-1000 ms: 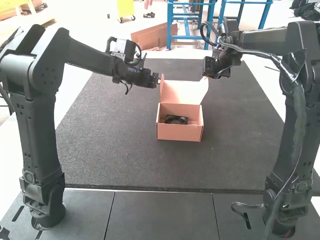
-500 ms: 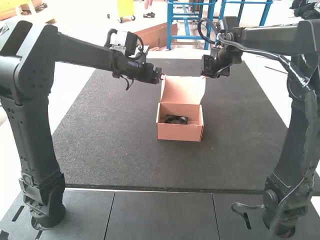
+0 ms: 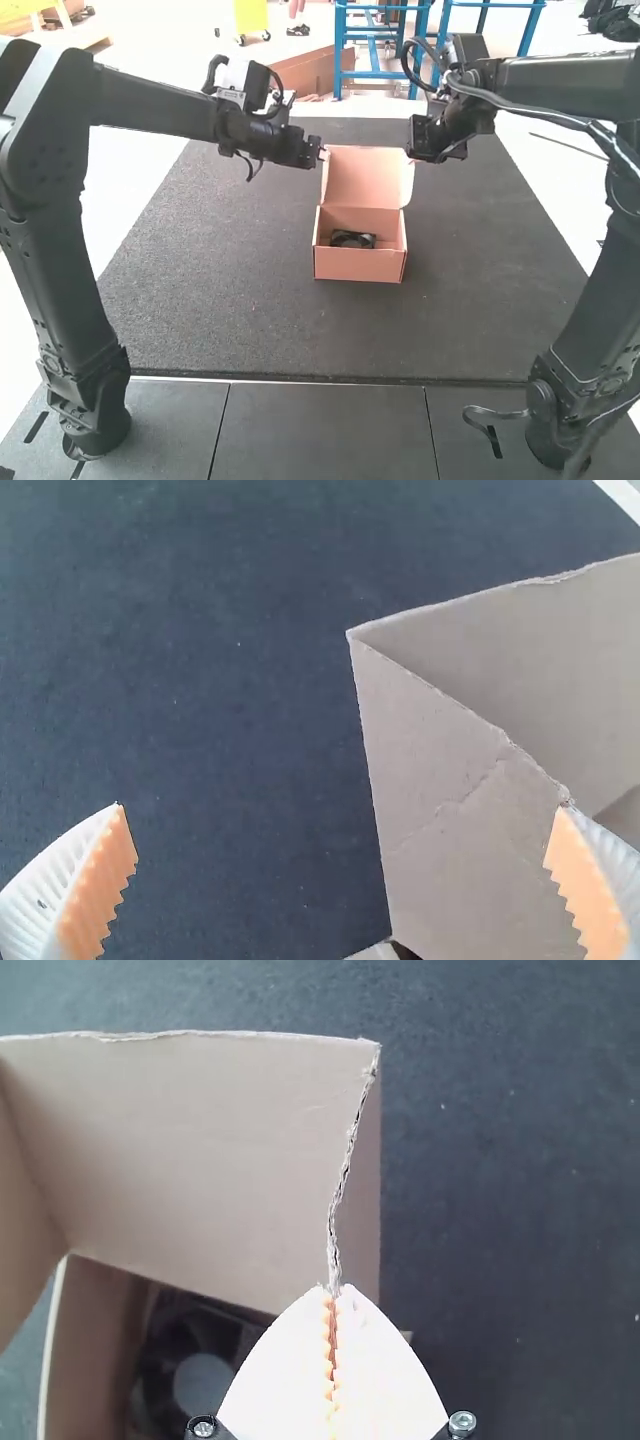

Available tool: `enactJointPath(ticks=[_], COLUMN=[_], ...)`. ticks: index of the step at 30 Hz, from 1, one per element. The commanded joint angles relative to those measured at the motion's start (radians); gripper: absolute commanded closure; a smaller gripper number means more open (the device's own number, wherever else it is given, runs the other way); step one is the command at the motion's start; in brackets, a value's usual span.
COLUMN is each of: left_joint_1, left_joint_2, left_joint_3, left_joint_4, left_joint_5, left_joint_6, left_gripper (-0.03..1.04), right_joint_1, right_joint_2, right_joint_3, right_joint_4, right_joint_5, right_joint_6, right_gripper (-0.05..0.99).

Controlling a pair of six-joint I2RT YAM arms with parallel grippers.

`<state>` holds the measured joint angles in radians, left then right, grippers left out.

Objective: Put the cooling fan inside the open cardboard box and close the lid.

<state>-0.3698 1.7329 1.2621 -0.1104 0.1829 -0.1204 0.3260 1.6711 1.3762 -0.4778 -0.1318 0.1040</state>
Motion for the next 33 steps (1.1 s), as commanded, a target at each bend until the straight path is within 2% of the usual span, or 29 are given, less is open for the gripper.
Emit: enactJointPath(ticks=[1,8,15,33], left_joint_1=[-0.018,-0.018,-0.024,-0.026], left_joint_2=[-0.053,-0.067,-0.082,-0.105], left_joint_3=[-0.041,-0.107,-0.144,-0.213], left_joint_4=[0.002,0.043,0.057,0.081], left_joint_5=[-0.002,0.000,-0.002,0.004], left_joint_6=[0.010,0.007,-0.004,0.002], left_gripper=[0.04,0.04,0.04,0.04], right_joint_1=[0.025,0.047,0.065,0.067], right_joint_2=[-0.044,-0.074,-0.093,-0.142], right_joint_3=[-0.019,-0.071,-0.101,-0.192], right_joint_4=[0.001,0.002,0.002,-0.002], right_joint_5=[-0.022,-0.065,-0.083,-0.089], right_joint_6=[0.002,0.005,0.008,0.010], right_gripper=[0.95,0.95,0.95,0.95])
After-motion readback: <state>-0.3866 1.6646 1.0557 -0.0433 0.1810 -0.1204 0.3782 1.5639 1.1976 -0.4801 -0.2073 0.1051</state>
